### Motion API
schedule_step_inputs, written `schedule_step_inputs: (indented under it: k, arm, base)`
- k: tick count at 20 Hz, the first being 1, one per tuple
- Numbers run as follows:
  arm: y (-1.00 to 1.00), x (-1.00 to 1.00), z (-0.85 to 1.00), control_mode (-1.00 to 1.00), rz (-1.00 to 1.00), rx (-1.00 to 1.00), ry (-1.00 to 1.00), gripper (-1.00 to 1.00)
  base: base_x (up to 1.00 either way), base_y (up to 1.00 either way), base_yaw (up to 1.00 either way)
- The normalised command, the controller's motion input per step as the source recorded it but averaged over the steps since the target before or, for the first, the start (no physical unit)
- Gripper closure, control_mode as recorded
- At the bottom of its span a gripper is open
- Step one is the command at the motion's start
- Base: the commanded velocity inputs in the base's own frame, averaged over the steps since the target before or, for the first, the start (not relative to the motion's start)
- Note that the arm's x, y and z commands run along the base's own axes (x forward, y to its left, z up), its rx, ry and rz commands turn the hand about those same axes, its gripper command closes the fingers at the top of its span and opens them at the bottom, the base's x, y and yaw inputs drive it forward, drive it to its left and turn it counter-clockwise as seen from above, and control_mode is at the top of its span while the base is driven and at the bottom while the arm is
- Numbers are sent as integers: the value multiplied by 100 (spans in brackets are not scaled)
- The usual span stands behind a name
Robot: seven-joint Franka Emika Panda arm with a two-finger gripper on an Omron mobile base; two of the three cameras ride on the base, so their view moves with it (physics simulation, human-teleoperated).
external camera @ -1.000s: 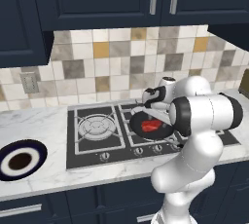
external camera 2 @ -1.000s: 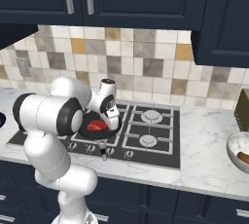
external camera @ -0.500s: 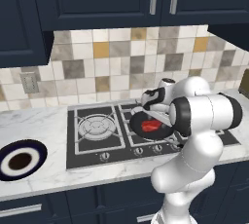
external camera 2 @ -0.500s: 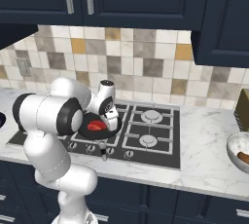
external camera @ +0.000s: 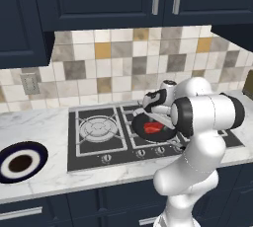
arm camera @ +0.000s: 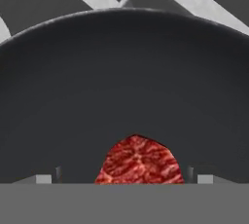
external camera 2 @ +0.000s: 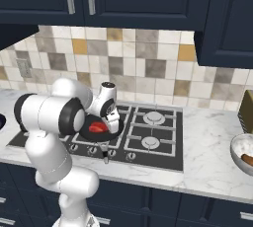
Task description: Place the steak on the plate and place the potato on the same plate.
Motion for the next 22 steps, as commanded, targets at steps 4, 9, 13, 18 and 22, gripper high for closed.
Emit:
schedule_step_inputs:
  k: [4, 9, 13, 18, 22]
  arm:
    - [0, 0, -29, -100, 0, 0, 9, -100]
    - [0, 0, -20, -100, 0, 0, 9, 100]
    - [0, 0, 0, -100, 0, 0, 0, 100]
    - [0, 0, 0, -100, 0, 0, 0, 100]
    - [0, -9, 25, -100, -1, 0, -5, 100]
  base:
    - [0, 0, 0]
    - [0, 0, 0]
    - [0, 0, 0]
    - [0, 0, 0]
    - [0, 0, 0]
